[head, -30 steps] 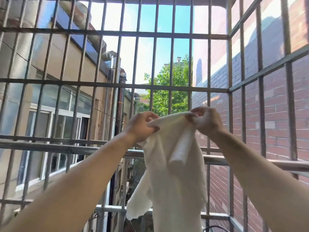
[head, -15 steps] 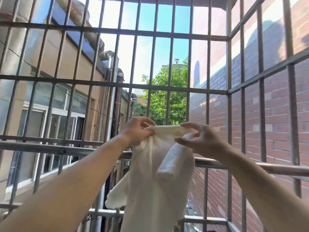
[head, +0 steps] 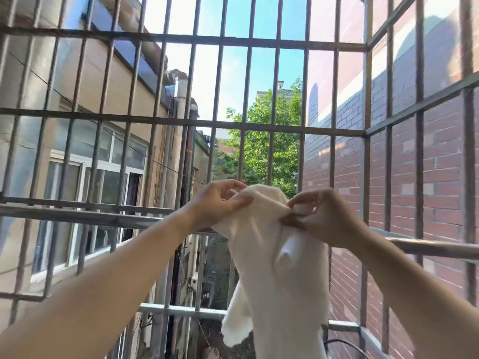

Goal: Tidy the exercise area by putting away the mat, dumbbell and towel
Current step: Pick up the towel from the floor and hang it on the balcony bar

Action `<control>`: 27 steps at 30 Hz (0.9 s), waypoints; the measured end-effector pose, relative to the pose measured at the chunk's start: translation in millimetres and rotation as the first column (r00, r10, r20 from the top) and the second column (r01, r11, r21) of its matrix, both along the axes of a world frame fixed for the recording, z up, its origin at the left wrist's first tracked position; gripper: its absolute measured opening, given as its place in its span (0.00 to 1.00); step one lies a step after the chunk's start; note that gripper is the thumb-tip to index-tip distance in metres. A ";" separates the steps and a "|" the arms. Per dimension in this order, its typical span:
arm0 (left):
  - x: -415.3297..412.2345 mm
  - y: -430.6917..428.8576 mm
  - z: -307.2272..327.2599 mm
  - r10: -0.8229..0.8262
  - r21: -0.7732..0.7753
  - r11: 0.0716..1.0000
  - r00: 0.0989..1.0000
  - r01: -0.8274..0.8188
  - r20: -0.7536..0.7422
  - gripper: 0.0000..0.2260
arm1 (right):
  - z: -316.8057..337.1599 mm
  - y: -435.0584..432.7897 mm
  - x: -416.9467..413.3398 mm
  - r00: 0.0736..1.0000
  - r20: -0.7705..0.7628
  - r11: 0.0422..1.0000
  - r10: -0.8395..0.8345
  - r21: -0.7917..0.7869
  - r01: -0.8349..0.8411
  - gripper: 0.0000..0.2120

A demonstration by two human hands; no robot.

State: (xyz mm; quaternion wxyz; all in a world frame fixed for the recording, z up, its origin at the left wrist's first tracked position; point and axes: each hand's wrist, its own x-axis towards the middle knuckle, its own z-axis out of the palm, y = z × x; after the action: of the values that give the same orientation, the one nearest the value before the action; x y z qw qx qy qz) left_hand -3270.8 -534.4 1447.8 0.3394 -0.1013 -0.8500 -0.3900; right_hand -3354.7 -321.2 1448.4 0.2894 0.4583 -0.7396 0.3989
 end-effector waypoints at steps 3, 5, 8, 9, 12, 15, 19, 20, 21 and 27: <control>13.2 4.8 -2.2 -0.085 0.068 0.994 0.996 0.082 0.042 0.15 | 5.6 11.4 9.0 0.999 -0.044 0.987 -0.021 -0.158 0.014 0.11; 21.5 8.4 -3.4 -0.115 0.156 0.982 0.992 0.107 0.045 0.18 | 10.6 20.4 16.3 0.999 -0.041 0.974 -0.030 -0.227 0.020 0.12; 34.0 15.3 -9.7 -0.138 0.187 0.974 0.990 0.128 0.038 0.19 | 15.3 34.7 26.2 0.999 -0.013 0.957 -0.035 -0.290 0.030 0.12; 37.7 18.7 -13.4 -0.156 0.192 0.971 0.987 0.145 0.043 0.18 | 15.9 39.4 29.0 0.999 -0.011 0.952 -0.037 -0.303 0.032 0.12; 48.7 30.6 -27.7 -0.205 0.231 0.956 0.975 0.181 0.082 0.13 | 15.3 52.0 38.5 0.997 0.004 0.946 -0.072 -0.316 0.070 0.11; 54.3 37.5 -46.8 -0.228 0.194 0.960 0.964 0.200 0.134 0.12 | 12.8 61.5 45.5 0.994 0.012 0.941 -0.105 -0.321 0.103 0.11; 61.0 44.9 -69.0 -0.209 0.109 0.975 0.960 0.192 0.184 0.18 | 9.7 71.8 47.7 0.990 0.074 0.923 -0.118 -0.360 0.137 0.10; 62.3 48.0 -72.5 -0.213 0.097 0.976 0.958 0.197 0.191 0.20 | 9.0 74.2 46.9 0.990 0.089 0.920 -0.109 -0.369 0.134 0.10; 63.5 51.4 -74.9 -0.212 0.086 0.976 0.957 0.199 0.199 0.21 | 8.6 76.4 46.2 0.990 0.101 0.918 -0.099 -0.375 0.130 0.10; 62.3 63.7 -71.1 -0.229 0.066 0.973 0.937 0.220 0.263 0.14 | 11.1 88.0 44.4 0.986 0.126 0.909 -0.105 -0.391 0.147 0.09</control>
State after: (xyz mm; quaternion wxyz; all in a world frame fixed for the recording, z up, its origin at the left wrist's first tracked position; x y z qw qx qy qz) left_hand -3208.5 -470.7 1376.7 0.1761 -0.1378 -0.8639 -0.4512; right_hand -3310.3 -233.2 1459.5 0.3638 0.3200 -0.6845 0.5447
